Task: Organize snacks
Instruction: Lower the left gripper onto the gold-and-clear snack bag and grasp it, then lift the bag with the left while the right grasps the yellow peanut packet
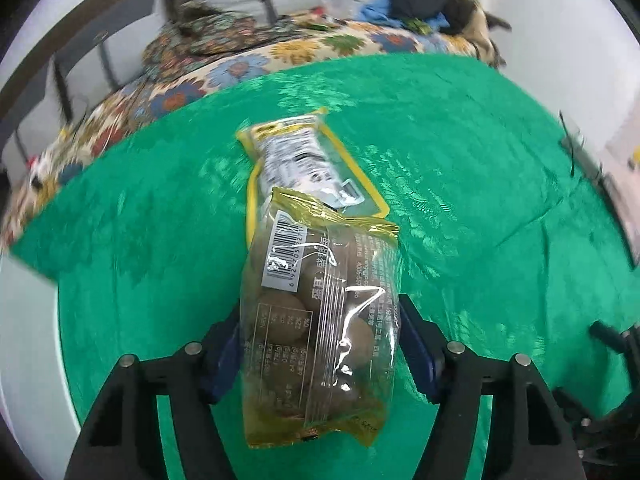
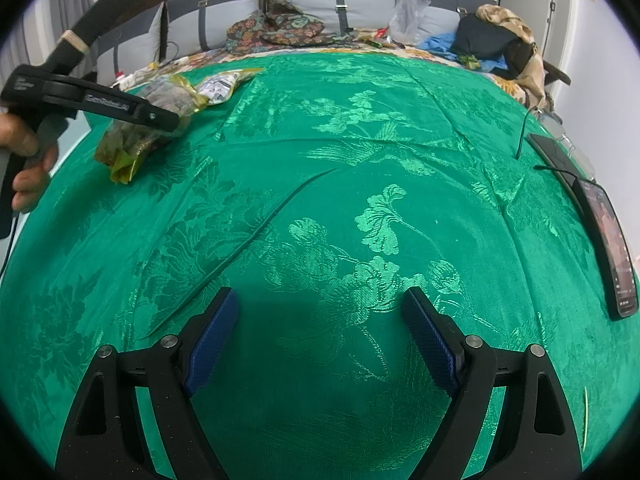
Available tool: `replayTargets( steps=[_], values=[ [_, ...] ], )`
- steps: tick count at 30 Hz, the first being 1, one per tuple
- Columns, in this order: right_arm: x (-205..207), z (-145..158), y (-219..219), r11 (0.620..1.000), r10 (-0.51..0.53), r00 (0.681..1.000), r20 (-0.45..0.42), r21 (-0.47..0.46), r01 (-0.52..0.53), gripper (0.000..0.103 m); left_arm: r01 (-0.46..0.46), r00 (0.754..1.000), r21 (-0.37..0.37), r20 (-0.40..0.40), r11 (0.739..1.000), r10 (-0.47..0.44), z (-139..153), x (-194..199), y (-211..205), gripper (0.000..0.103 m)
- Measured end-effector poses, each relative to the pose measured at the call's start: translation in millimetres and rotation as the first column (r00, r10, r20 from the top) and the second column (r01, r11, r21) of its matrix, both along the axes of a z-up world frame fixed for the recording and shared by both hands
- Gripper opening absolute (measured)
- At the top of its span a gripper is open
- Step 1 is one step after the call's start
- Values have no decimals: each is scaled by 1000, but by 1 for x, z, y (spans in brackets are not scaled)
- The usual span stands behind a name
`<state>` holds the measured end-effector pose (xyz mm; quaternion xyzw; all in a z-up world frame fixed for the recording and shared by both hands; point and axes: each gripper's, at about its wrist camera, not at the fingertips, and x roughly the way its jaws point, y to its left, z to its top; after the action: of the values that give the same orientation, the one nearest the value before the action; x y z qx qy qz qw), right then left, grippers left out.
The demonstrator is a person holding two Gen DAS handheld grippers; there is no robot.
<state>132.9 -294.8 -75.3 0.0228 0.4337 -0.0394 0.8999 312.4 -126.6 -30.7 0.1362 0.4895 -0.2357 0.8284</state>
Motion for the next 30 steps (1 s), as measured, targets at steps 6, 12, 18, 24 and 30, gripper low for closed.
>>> replayTargets(
  steps=[6, 12, 18, 24, 30],
  values=[
    [0, 0, 1, 1000, 0, 1000, 0, -2, 0, 87, -199, 979, -99, -51, 975, 195, 21, -48, 70, 68],
    [0, 0, 0, 1000, 0, 1000, 0, 0, 0, 87, -401, 914, -50, -85, 915, 396, -9, -86, 131, 70],
    [0, 0, 0, 1000, 0, 1000, 0, 0, 0, 87, -460, 887, -22, 18, 887, 461, -38, -92, 145, 98],
    [0, -1, 1, 1000, 0, 1000, 0, 0, 0, 87, -482, 872, -50, 64, 875, 485, -48, -94, 154, 103],
    [0, 0, 0, 1000, 0, 1000, 0, 0, 0, 87, -483, 868, -67, 95, 873, 487, -48, -92, 153, 103]
  ],
)
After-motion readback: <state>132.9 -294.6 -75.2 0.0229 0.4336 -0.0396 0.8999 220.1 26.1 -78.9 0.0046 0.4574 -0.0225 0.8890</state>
